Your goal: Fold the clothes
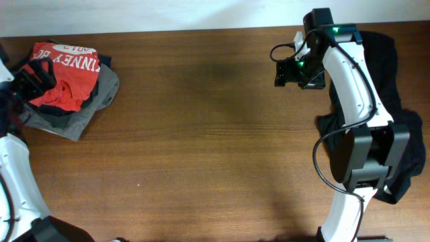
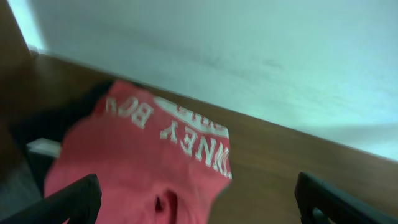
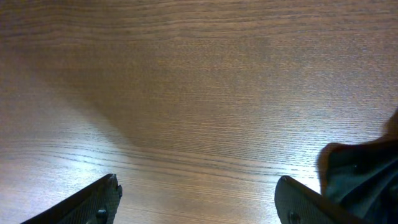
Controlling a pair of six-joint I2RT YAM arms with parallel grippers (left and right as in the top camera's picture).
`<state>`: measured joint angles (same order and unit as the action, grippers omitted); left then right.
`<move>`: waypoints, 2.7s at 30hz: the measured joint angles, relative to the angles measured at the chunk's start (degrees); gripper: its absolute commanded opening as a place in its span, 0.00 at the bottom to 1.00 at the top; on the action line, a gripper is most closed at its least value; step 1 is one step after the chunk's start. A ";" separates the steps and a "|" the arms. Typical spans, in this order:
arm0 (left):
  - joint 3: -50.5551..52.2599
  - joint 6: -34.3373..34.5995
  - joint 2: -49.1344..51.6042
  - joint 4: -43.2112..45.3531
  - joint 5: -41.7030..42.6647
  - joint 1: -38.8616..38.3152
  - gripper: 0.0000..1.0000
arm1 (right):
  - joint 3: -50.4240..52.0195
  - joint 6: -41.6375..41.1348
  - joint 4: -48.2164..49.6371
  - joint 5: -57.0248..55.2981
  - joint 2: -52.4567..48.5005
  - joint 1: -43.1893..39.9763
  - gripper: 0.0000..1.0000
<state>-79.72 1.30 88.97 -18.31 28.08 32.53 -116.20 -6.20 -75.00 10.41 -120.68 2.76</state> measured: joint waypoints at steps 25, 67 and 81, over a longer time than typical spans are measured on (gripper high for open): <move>-2.34 -17.11 37.03 30.21 -29.42 -12.48 0.99 | 0.00 0.04 -1.09 1.09 0.00 0.00 0.84; -0.46 -10.21 -11.52 0.02 -25.27 -11.23 0.99 | -63.58 5.40 -21.97 -7.65 3.67 -0.98 0.99; -0.39 -10.19 -11.50 -21.24 -25.05 -11.23 0.99 | -53.20 5.35 -21.40 -8.98 12.37 -0.96 0.99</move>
<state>-80.12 -8.88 77.47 -39.55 3.03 21.30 -169.40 -0.84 -96.40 1.43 -108.31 1.80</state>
